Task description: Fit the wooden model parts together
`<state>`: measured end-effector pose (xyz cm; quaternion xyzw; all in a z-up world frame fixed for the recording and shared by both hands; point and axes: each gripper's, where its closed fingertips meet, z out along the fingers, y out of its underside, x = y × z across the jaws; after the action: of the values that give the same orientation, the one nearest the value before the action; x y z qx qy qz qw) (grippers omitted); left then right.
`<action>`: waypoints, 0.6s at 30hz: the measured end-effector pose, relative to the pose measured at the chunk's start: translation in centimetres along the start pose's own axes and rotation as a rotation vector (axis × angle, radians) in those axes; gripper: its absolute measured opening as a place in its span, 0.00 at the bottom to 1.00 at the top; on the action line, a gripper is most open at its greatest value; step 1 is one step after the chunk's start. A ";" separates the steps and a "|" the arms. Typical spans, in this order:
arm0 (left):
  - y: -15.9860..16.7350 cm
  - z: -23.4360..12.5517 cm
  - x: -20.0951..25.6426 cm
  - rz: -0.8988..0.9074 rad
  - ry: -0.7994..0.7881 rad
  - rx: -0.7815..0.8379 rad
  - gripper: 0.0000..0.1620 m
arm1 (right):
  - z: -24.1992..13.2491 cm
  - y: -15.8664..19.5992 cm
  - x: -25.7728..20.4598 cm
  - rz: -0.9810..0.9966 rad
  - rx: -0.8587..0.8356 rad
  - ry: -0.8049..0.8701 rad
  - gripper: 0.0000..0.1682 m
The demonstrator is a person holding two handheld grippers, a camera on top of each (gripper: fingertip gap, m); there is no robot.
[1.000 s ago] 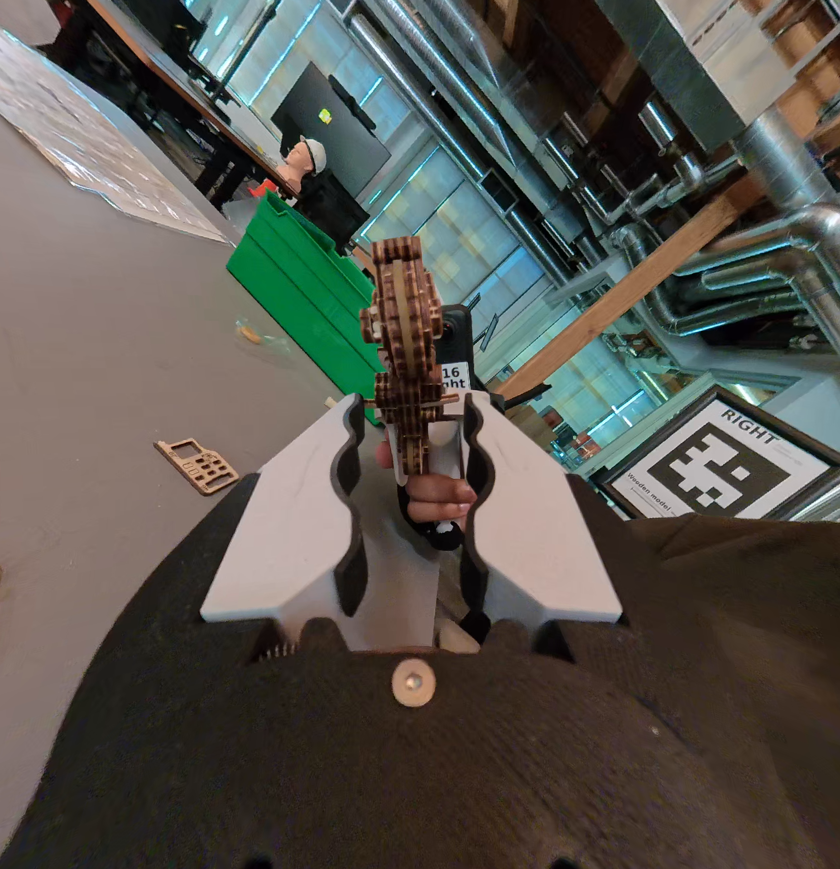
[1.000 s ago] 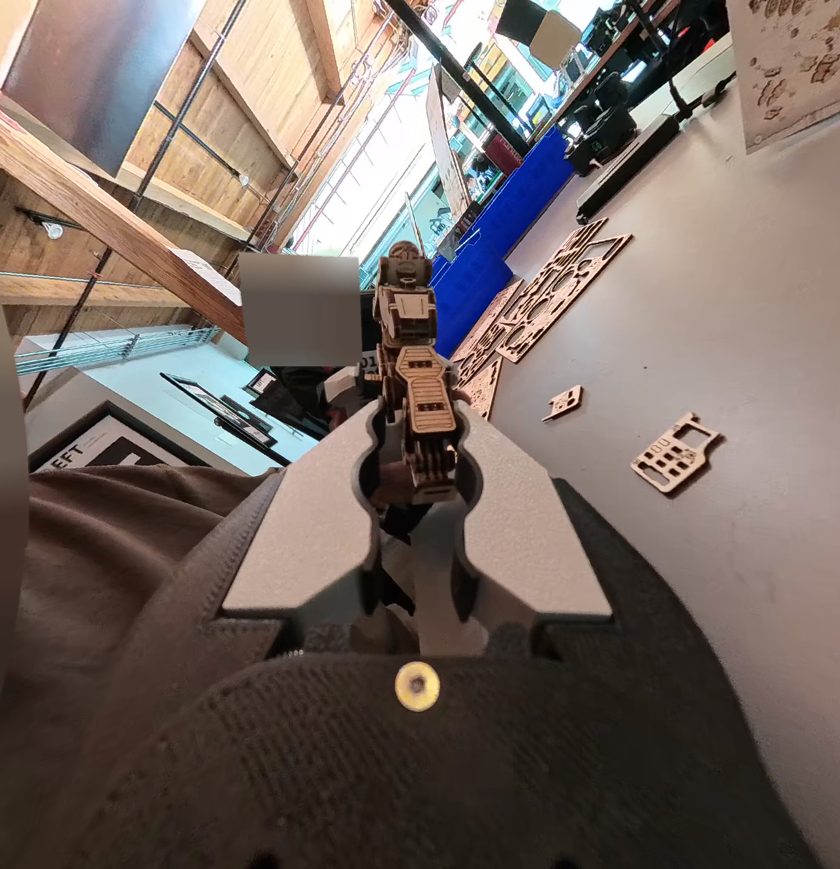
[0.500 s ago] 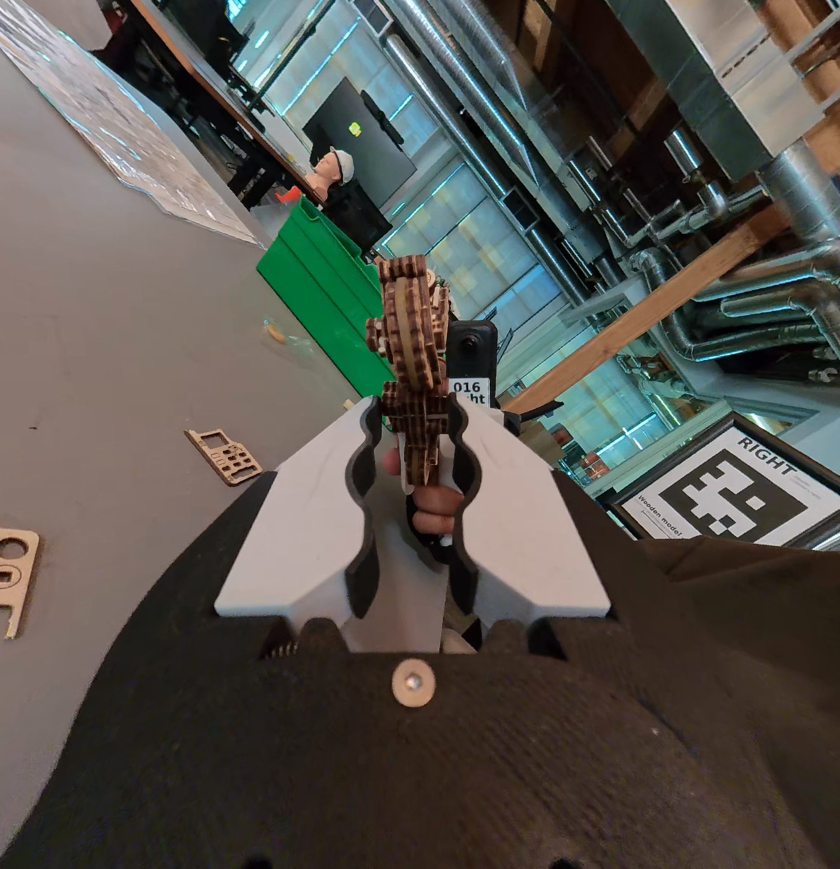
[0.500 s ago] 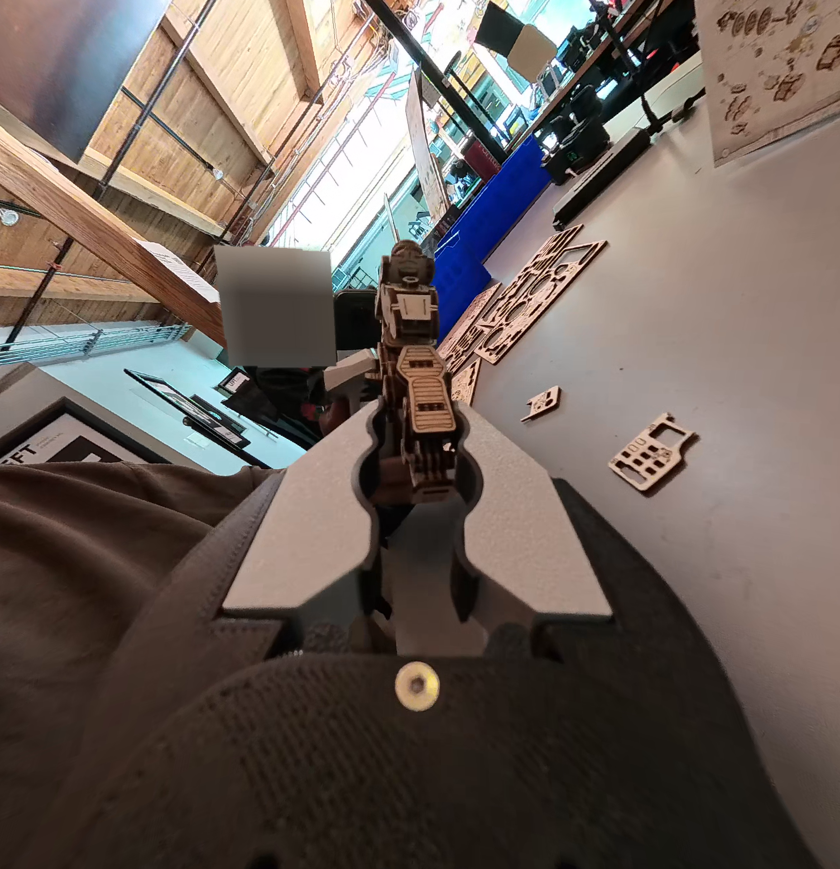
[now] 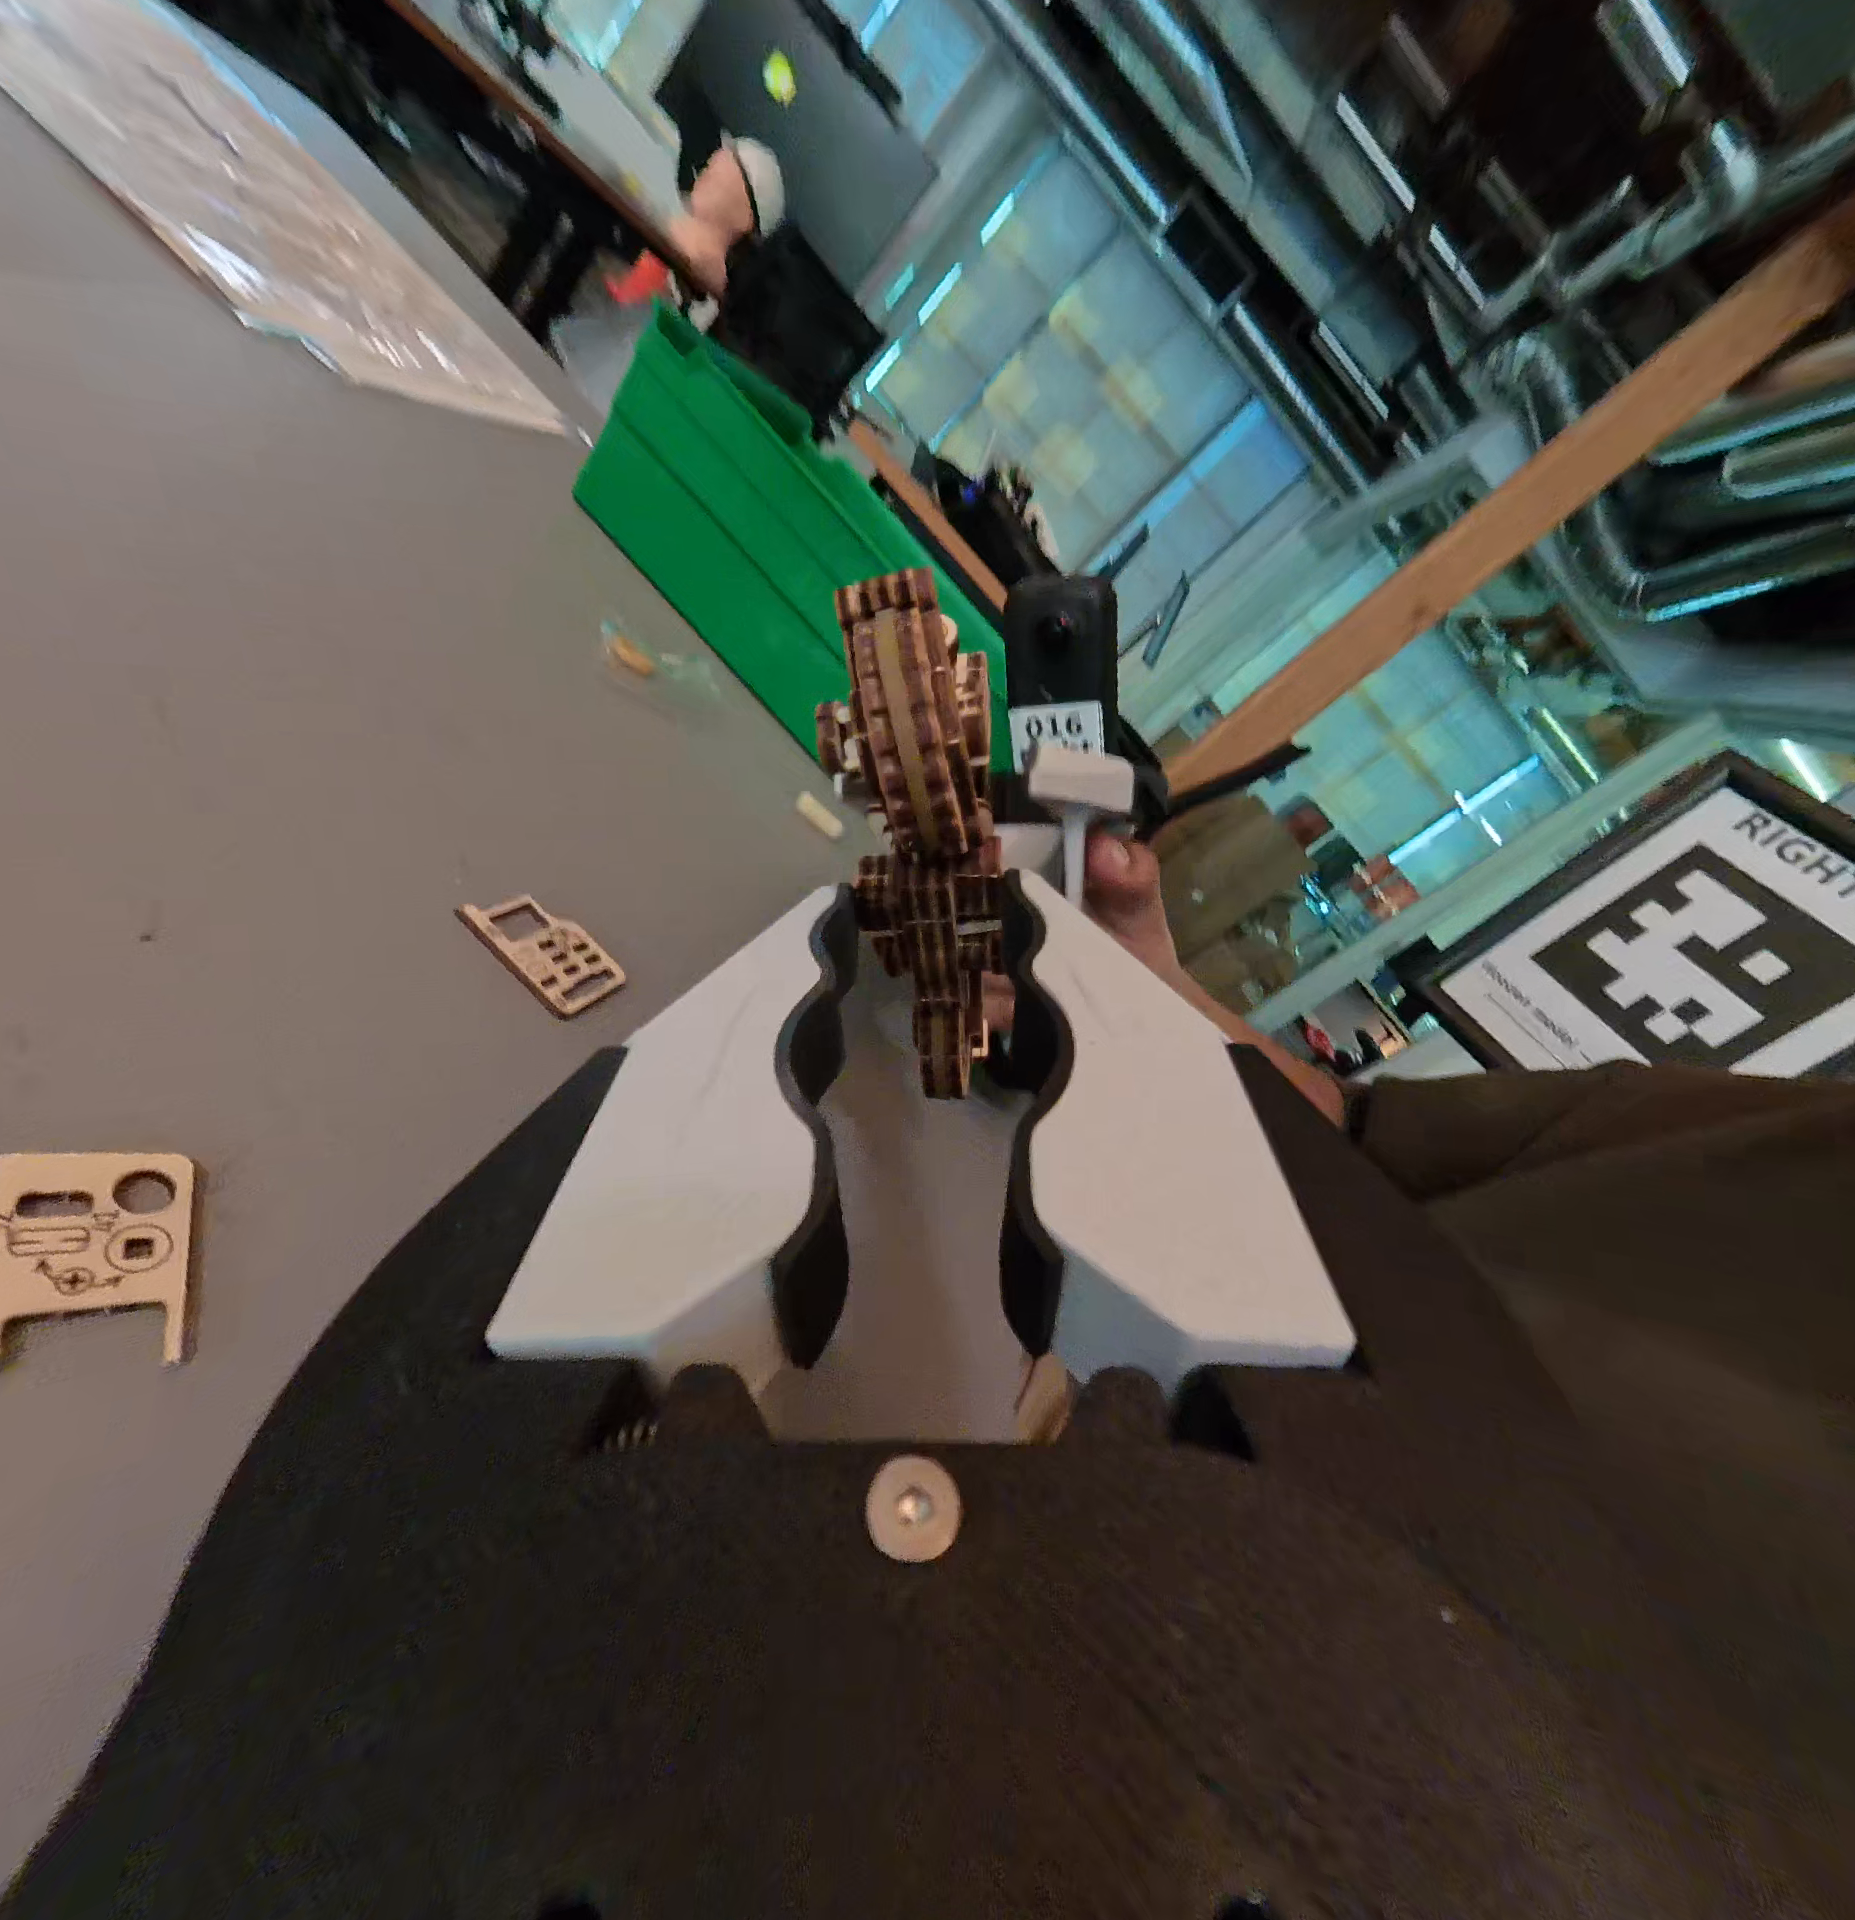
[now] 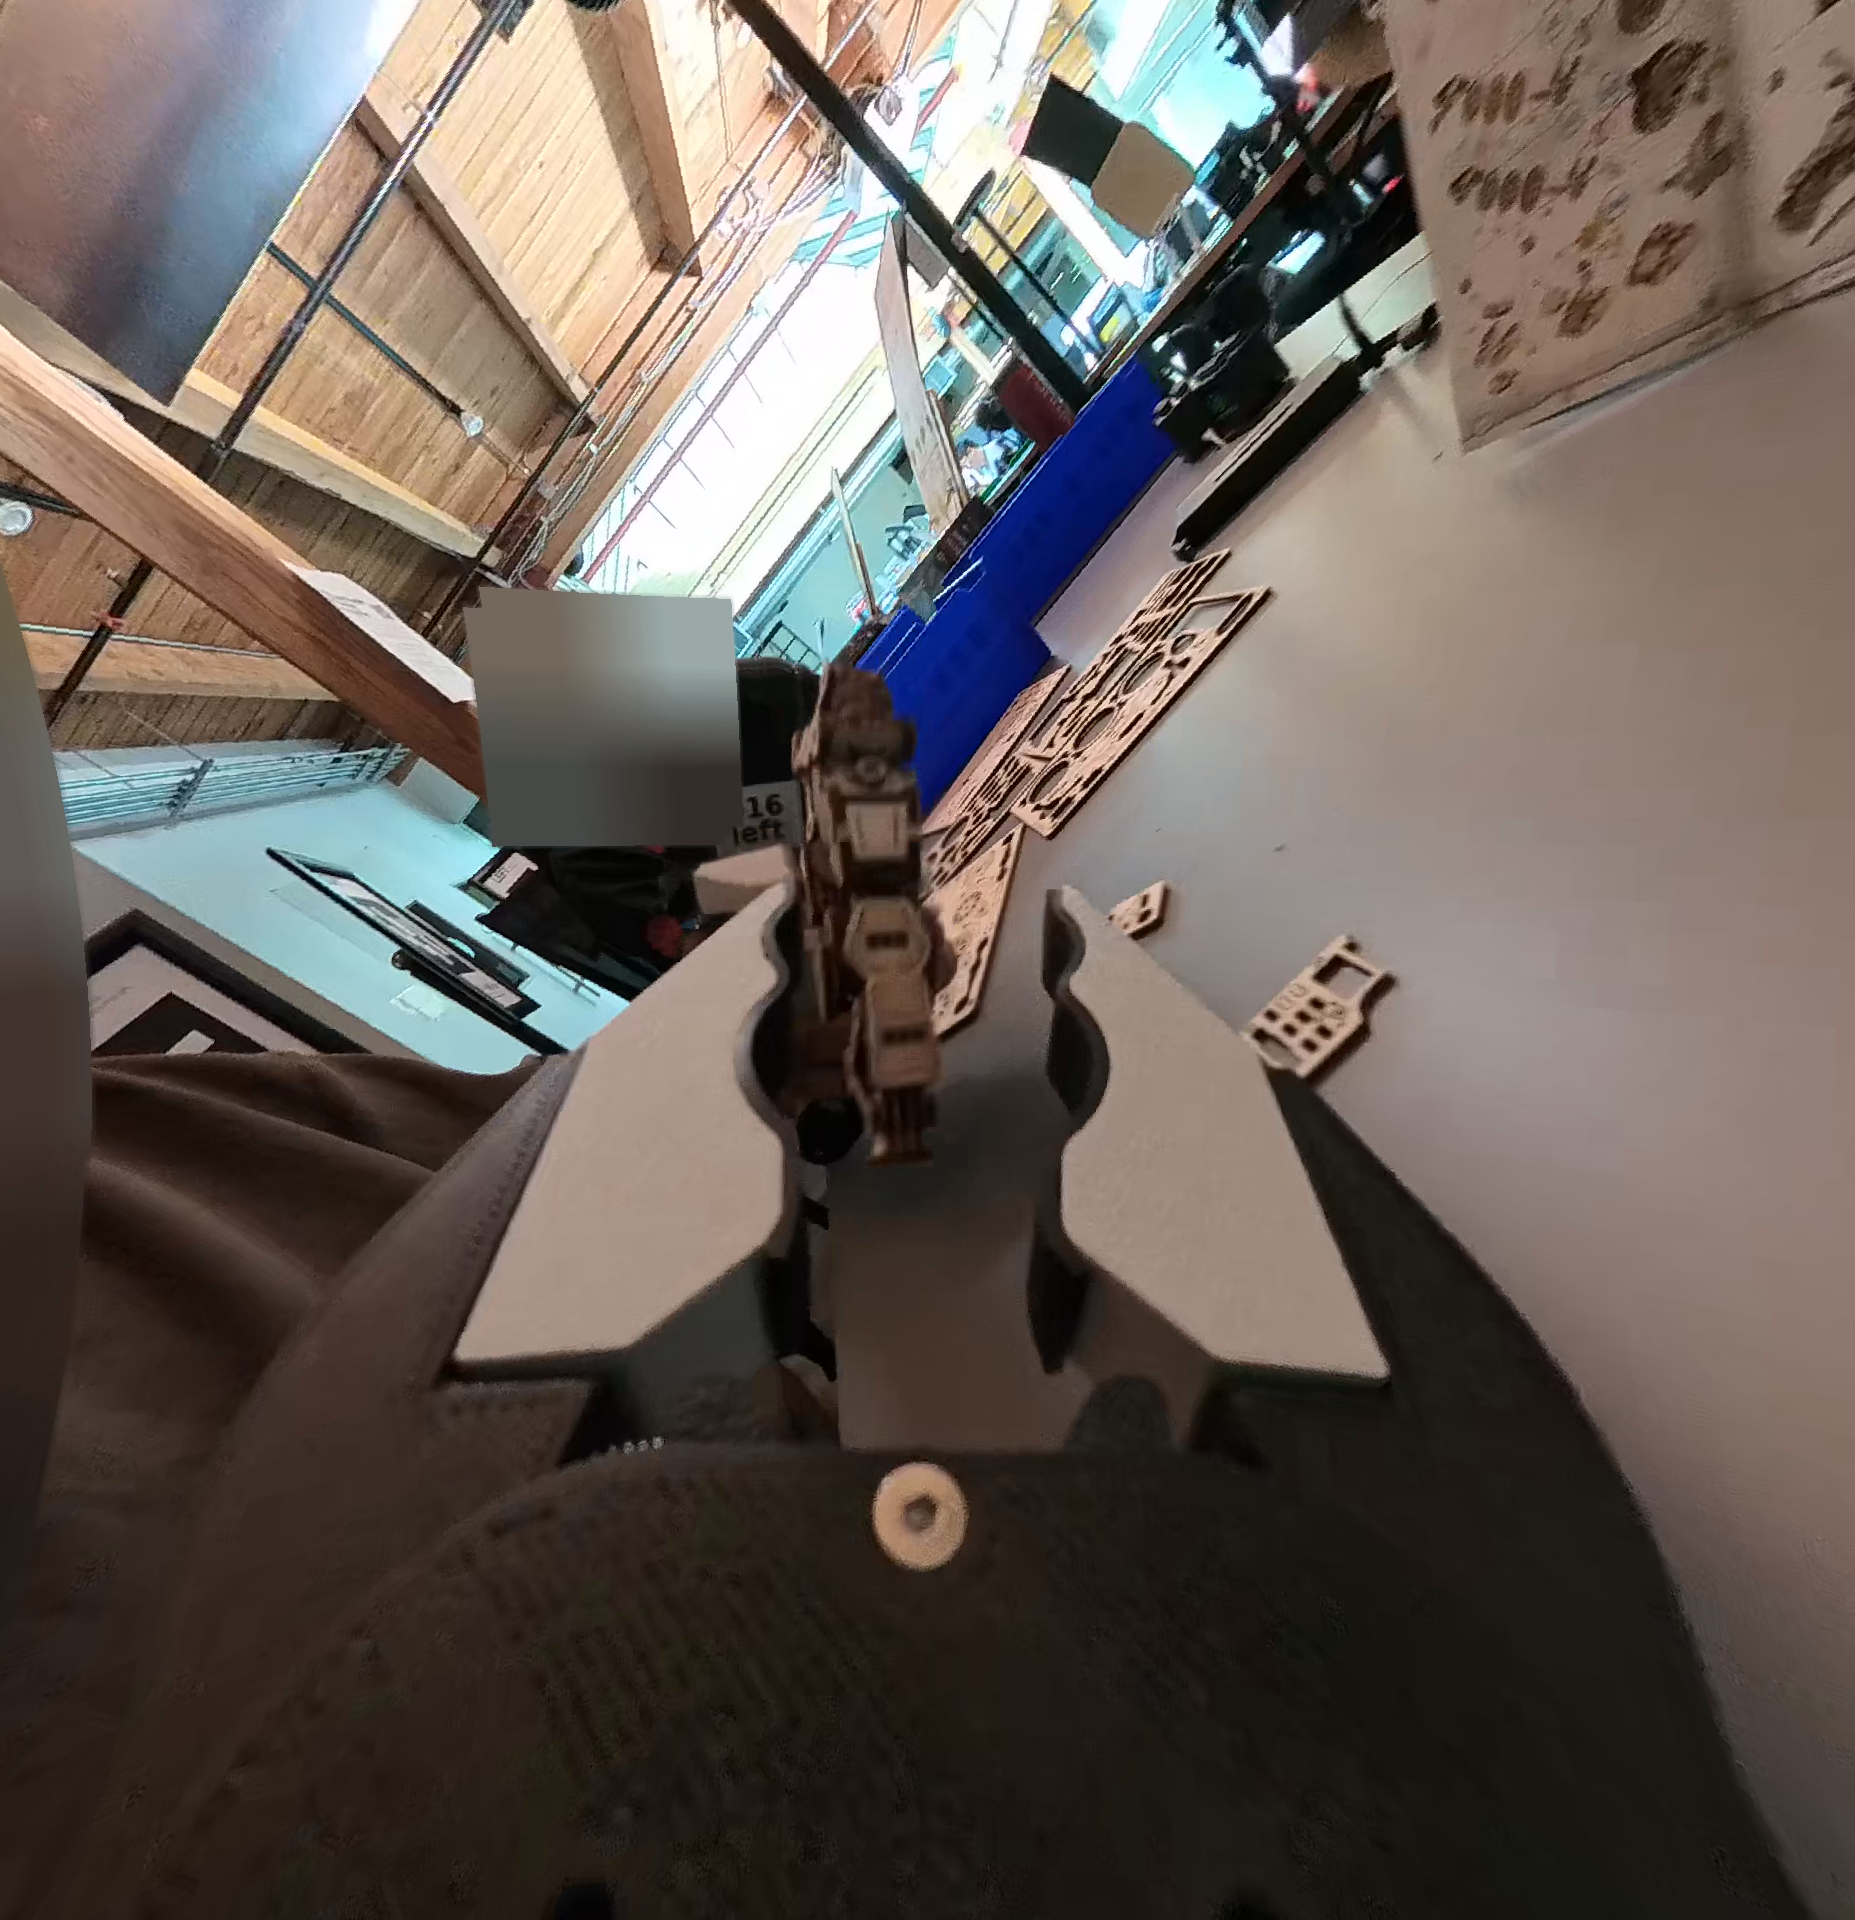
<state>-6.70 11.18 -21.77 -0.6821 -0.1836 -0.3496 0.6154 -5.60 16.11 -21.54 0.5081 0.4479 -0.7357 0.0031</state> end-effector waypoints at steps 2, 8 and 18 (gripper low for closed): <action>0.7 0.1 0.0 -0.025 0.006 -0.052 0.16 | -0.4 -0.3 0.4 0.013 0.006 0.000 0.24; 2.2 0.3 0.1 -0.078 0.029 -0.153 0.15 | 0.5 1.7 -0.1 0.076 -0.096 -0.073 0.25; 2.6 0.1 0.6 -0.055 0.069 -0.194 0.15 | 1.1 3.0 -0.5 0.183 -0.160 -0.151 0.21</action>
<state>-4.51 10.68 -23.26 -0.7209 -0.1464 -0.4058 0.5424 -4.81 13.41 -23.05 0.4880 0.4555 -0.7304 0.1443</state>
